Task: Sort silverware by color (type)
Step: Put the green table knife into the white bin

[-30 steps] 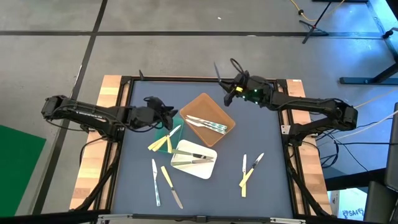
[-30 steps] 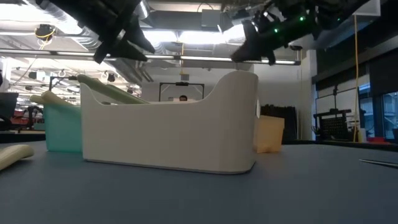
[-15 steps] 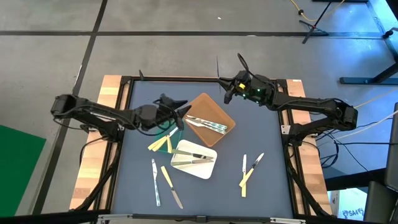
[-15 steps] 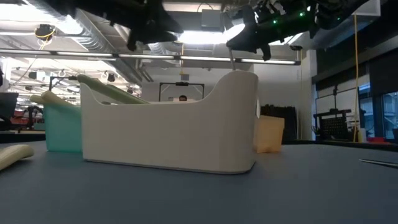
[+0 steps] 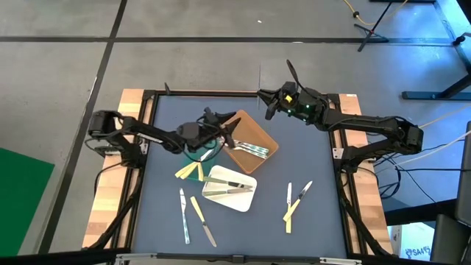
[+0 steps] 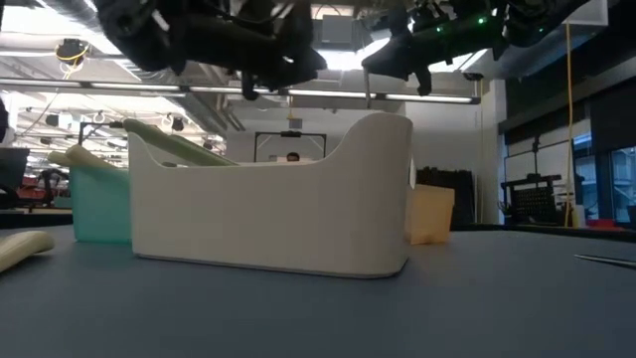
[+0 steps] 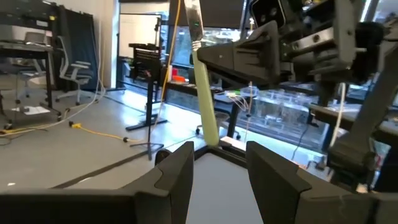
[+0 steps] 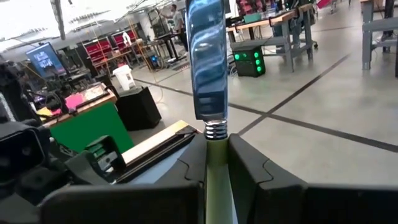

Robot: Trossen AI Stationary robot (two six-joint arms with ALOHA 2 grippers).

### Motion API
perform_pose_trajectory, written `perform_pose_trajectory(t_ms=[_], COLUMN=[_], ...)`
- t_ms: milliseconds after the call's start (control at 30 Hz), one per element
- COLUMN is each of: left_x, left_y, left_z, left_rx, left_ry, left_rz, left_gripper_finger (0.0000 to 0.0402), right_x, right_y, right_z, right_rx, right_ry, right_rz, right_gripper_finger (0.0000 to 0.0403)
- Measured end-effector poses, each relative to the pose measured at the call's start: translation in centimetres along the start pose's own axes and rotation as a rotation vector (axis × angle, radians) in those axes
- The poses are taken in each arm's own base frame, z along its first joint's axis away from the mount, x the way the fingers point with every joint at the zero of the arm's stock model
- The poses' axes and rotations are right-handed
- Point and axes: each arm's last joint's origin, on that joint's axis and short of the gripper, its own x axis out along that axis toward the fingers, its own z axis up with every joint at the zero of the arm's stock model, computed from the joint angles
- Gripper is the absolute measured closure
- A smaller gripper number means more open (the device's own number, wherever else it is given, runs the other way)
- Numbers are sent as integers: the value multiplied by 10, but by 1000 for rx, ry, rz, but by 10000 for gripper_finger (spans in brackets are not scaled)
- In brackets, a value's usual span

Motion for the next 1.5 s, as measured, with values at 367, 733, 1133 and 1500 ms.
perform_pose_trajectory(t_ms=[367,733,1133,1500], left_x=[58,81,81,81], left_y=[-6,-10,-9,-9], left_z=[4,12,10,9], left_rx=[5,3,14,18], left_ry=[-17,-27,-8,-2], left_rz=[46,66,66,74], left_gripper_finger=[260,260,260,260], right_x=[0,0,0,0], right_y=[0,0,1,15], right_z=[0,0,0,-4], right_rx=[29,31,128,81], right_ry=[0,1,5,-90], right_rz=[-3,-1,25,-123], right_gripper_finger=[372,372,372,372])
